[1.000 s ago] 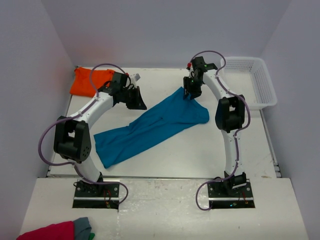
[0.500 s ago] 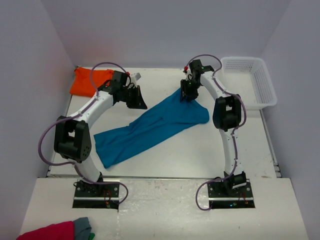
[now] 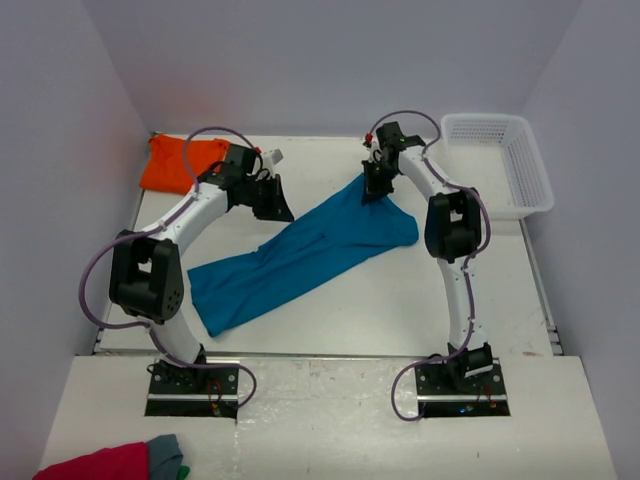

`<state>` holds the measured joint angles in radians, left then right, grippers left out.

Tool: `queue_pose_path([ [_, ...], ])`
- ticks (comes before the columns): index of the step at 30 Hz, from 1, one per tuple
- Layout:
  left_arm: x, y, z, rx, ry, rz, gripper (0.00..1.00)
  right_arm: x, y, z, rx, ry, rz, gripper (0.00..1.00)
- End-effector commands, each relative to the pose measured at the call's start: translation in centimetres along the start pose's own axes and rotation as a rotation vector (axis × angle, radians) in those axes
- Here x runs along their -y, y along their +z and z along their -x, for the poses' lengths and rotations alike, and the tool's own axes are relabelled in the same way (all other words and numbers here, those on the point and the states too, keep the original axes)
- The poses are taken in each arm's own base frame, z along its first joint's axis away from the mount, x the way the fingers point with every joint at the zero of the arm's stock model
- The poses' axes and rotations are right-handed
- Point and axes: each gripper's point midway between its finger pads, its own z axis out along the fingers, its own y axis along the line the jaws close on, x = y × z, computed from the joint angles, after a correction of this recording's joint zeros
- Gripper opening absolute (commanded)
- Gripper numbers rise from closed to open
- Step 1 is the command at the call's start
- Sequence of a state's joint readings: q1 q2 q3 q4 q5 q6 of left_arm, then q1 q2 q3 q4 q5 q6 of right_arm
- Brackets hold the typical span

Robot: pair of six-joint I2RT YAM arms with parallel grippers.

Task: Fold and stack the t-shirts
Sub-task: Rotate the tshirt 90 degrees

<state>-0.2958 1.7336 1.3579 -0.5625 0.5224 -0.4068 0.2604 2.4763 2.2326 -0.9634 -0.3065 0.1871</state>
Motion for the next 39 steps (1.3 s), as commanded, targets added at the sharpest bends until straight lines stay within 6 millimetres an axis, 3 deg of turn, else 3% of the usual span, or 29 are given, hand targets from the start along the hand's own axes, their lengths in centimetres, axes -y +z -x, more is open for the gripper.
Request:
queue_pose_path([
  [1,0.0,0.7,-1.3,-0.038,0.014,-0.03,0.04,-2.6,-2.1,2.4,0.133,-0.119,0.037,0.0],
  [5,-0.2,1.2,-2.0,-0.05,0.013,-0.036,0.04,-4.5,-3.6,3.1,0.197,-0.186,0.035,0.0],
  [11,-0.3,1.8,-2.8,-0.071,0.014,-0.041,0.03,-5.5,-4.9,3.3,0.219,-0.214,0.016,0.0],
  [12,-0.3,2.0,-3.0,-0.076,0.012,-0.042,0.03,-6.0,-6.0,4.0,0.263,-0.227,0.014,0.0],
  [15,-0.3,2.3,-3.4,-0.086,0.015,-0.041,0.03,-6.6,-6.8,3.8,0.281,-0.24,0.015,0.0],
  [22,-0.6,2.8,-4.4,-0.109,0.013,-0.042,0.03,-6.4,-7.6,5.1,0.319,-0.254,-0.027,0.0],
  [25,-0.5,2.8,-4.5,-0.112,0.014,-0.047,0.03,-6.2,-6.8,5.7,0.314,-0.258,-0.031,0.0],
  [27,-0.2,2.6,-4.2,-0.106,0.018,-0.054,0.02,-5.9,-5.8,5.3,0.267,-0.26,-0.025,0.1],
  [28,-0.1,2.5,-4.2,-0.106,0.017,-0.054,0.02,-6.3,-6.1,6.2,0.284,-0.265,-0.017,0.14],
  [29,0.0,2.4,-4.1,-0.104,0.018,-0.055,0.02,-5.6,-4.2,5.4,0.231,-0.245,-0.02,0.19],
  [33,0.5,1.5,-3.4,-0.08,0.033,-0.044,0.02,-4.9,-2.7,6.1,0.244,-0.23,-0.022,0.43],
  [37,0.8,0.4,-2.8,-0.055,0.044,-0.023,0.01,-3.8,-3.0,6.8,0.271,-0.22,-0.08,0.56],
  [39,1.2,-0.5,-1.7,-0.001,0.067,-0.004,0.0,-3.7,-5.0,8.4,0.348,-0.22,-0.123,0.56],
])
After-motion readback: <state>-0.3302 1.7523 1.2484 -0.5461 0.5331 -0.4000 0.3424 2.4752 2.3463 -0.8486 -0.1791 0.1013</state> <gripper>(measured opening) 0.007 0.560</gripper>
